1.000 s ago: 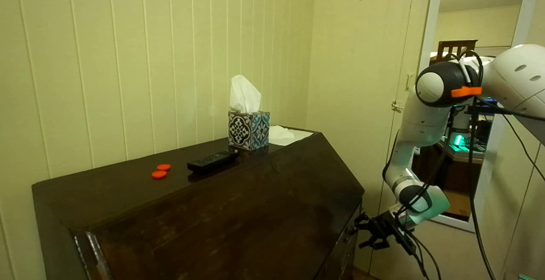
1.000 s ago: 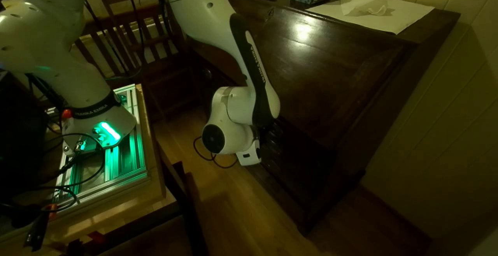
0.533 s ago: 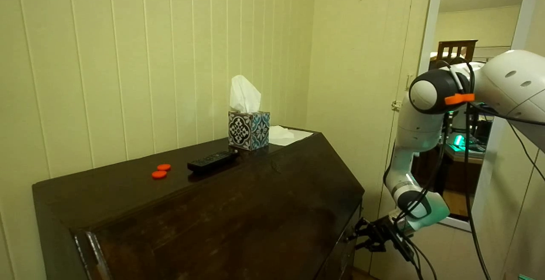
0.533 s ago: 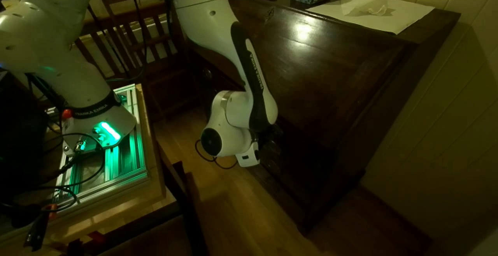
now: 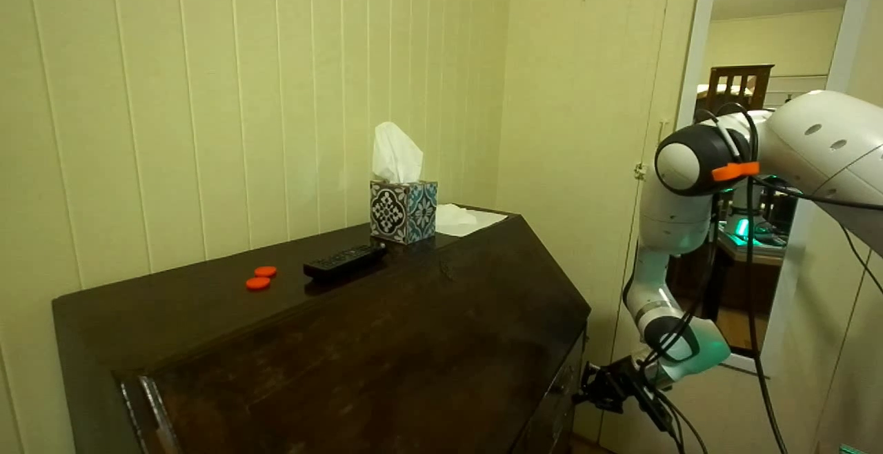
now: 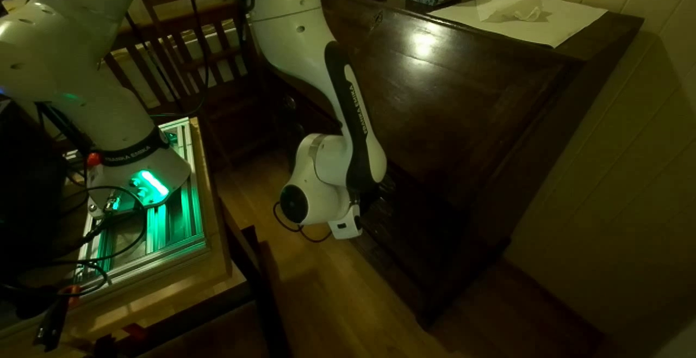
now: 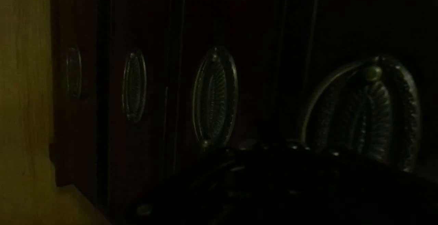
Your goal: Open the topmost drawer on the right fully
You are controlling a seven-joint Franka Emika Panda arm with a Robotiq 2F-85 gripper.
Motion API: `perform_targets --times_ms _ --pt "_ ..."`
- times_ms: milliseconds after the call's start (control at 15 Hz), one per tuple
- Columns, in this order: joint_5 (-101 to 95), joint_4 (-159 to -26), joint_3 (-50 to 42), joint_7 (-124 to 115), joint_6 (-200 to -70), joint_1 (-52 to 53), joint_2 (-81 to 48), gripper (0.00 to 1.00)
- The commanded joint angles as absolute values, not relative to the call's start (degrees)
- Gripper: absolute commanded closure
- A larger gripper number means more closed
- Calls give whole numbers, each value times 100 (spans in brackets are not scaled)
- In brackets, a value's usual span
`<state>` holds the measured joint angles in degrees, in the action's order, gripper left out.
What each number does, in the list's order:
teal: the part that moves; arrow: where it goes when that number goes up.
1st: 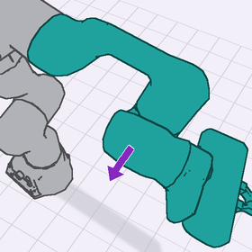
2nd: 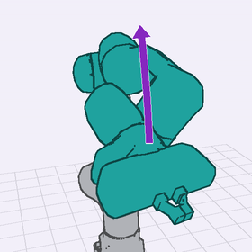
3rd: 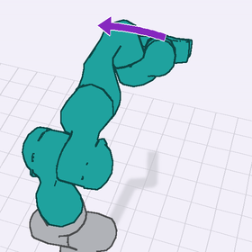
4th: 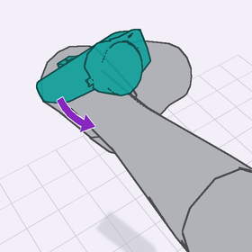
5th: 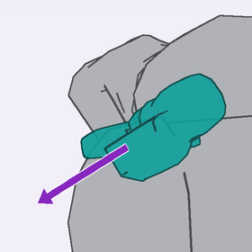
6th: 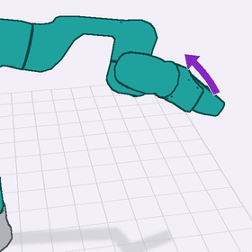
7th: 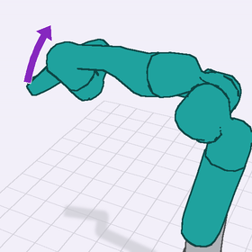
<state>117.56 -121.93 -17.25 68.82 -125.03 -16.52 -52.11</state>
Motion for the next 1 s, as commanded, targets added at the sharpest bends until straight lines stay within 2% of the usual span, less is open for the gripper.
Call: perform_targets --times_ms 0,933 --pt "11796 -12274 -1945 7078 -12393 -1481 -5248 100" --pt "10627 -13503 -2603 7256 -12294 -1501 -4760 100"
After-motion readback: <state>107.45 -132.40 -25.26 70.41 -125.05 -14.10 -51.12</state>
